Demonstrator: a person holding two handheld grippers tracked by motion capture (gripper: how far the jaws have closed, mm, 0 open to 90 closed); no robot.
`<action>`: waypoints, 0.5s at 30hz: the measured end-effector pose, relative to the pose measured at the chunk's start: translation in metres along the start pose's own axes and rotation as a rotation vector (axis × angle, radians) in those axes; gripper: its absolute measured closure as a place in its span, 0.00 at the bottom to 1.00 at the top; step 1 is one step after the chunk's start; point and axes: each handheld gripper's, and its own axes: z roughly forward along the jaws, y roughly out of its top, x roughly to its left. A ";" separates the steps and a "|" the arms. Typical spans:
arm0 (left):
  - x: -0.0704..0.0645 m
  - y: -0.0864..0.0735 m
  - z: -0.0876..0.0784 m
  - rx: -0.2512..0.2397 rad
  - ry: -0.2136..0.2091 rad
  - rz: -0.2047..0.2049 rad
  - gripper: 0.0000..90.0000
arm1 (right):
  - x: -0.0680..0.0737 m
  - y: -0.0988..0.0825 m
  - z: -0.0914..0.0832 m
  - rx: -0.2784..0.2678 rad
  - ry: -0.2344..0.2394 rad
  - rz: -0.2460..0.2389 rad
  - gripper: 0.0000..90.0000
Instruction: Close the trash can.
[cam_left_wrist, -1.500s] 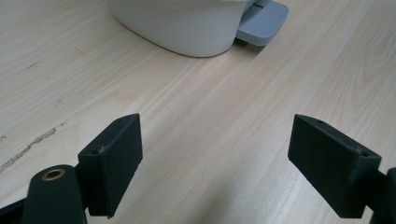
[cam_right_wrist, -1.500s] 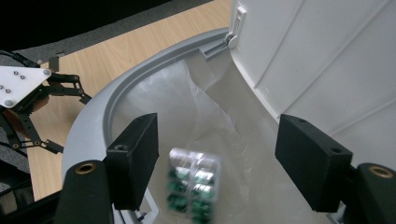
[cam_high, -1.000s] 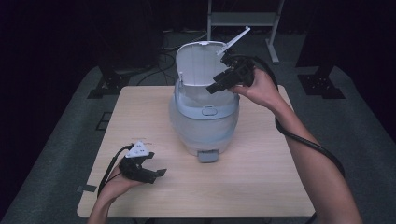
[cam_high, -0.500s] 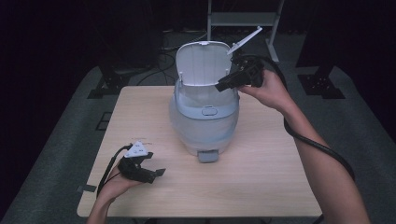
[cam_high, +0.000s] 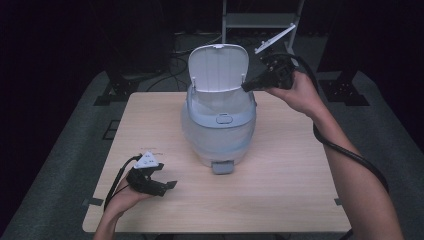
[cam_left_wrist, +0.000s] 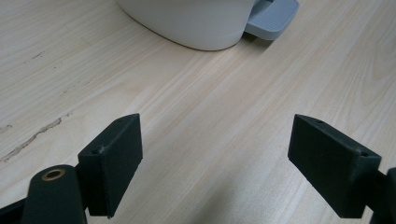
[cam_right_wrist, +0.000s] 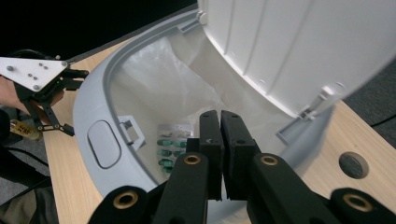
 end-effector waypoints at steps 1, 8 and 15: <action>0.000 0.000 0.000 0.000 0.000 0.001 0.19 | -0.003 -0.001 -0.003 -0.003 -0.004 0.006 0.98; 0.001 0.001 0.000 -0.003 0.000 -0.002 0.19 | -0.013 -0.008 -0.010 -0.021 0.000 0.029 0.99; 0.003 0.002 0.000 -0.006 -0.001 -0.003 0.19 | -0.027 -0.013 -0.016 -0.029 -0.016 0.061 0.99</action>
